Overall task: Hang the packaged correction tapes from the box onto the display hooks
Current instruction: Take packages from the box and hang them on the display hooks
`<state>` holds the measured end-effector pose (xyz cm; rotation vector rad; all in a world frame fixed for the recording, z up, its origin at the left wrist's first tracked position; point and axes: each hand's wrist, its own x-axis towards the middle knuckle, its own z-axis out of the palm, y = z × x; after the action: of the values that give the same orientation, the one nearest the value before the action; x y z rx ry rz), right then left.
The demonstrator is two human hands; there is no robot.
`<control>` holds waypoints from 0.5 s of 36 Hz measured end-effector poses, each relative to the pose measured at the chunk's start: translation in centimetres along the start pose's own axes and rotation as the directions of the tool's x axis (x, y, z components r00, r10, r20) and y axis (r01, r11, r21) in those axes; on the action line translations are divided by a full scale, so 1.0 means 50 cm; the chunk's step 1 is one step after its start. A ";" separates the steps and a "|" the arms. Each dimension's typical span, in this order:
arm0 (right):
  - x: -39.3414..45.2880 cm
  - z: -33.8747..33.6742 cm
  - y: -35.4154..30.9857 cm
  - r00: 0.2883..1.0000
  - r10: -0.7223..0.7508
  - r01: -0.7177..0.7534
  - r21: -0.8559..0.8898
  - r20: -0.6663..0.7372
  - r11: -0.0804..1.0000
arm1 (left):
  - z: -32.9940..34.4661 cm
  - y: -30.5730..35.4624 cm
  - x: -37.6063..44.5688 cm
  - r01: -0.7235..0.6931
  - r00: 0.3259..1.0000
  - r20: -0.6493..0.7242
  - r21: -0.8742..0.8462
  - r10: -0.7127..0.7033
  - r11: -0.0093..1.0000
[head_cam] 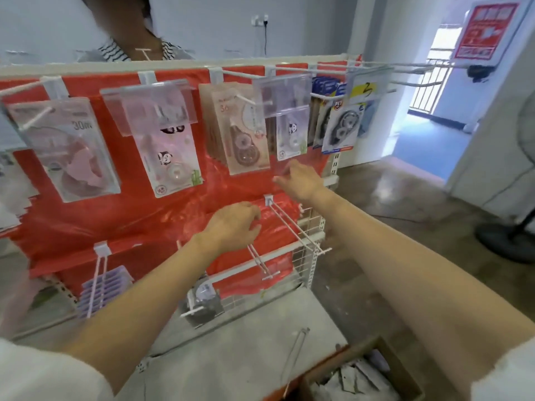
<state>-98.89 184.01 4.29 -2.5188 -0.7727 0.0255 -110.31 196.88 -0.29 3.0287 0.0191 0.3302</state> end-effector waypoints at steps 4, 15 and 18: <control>-0.036 -0.020 0.081 0.995 0.098 -0.098 0.013 0.019 0.995 | 0.052 0.065 0.034 -0.107 0.993 0.045 -0.042 0.109 0.993; -0.169 -0.032 0.393 0.942 0.323 -0.315 -0.093 0.090 0.945 | 0.220 0.324 0.151 -0.356 0.906 0.210 -0.093 0.367 0.930; -0.195 -0.017 0.482 0.915 0.385 -0.376 -0.088 0.118 0.922 | 0.272 0.391 0.172 -0.378 0.877 0.283 -0.093 0.388 0.921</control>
<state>-94.37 161.27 -7.47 -2.7128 -0.3211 0.3096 -98.93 176.37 -9.79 2.9932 -0.6095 -0.1041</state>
